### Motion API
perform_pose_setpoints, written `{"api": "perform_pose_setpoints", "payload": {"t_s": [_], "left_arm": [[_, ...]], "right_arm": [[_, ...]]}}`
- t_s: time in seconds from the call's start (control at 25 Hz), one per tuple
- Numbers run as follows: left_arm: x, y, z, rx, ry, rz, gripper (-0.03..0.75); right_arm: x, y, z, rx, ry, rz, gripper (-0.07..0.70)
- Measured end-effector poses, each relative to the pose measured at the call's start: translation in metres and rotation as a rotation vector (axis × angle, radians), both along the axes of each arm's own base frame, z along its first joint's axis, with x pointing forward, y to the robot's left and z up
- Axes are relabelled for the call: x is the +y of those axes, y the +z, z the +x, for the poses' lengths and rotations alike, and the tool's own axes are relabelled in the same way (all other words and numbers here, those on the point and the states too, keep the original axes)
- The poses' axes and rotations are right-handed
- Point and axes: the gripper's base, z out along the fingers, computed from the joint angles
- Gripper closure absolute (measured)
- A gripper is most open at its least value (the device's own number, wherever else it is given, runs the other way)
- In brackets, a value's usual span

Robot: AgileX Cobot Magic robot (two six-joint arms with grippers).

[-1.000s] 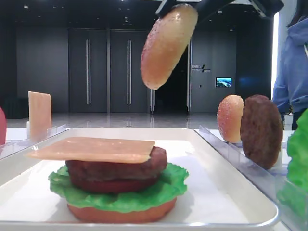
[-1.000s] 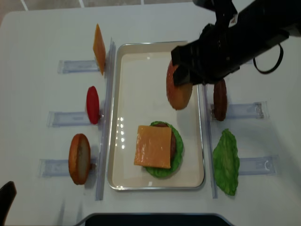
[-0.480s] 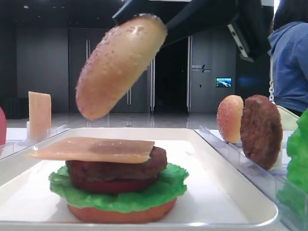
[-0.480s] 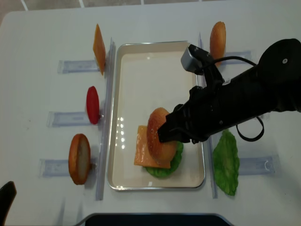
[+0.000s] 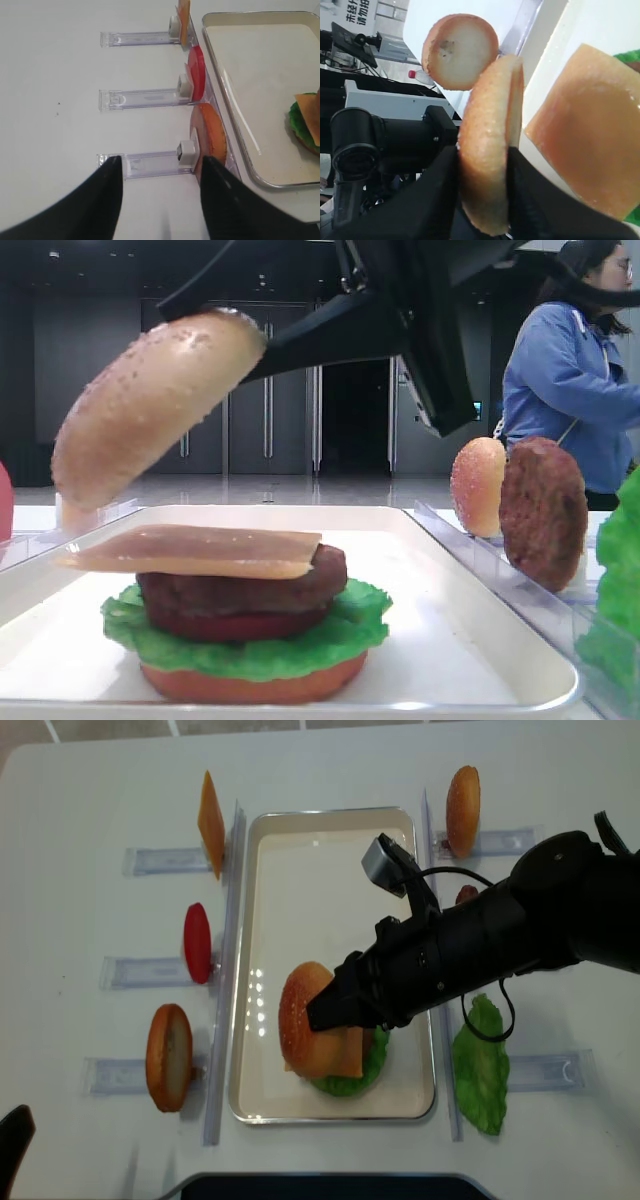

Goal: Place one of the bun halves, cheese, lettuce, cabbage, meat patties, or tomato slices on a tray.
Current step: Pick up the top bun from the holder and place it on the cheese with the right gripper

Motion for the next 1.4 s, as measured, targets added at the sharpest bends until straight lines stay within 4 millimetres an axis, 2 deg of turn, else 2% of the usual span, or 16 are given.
{"api": "perform_pose_setpoints", "payload": {"t_s": [0.68,1.4], "left_arm": [[0.000,0.000,0.000,0.000,0.000,0.000,0.325],[0.000,0.000,0.000,0.000,0.000,0.000,0.325]], "right_arm": [[-0.014,-0.018,0.019,0.048,-0.019,0.023,0.398],[-0.015,-0.024,0.021,0.073,-0.006,0.030,0.390]]}}
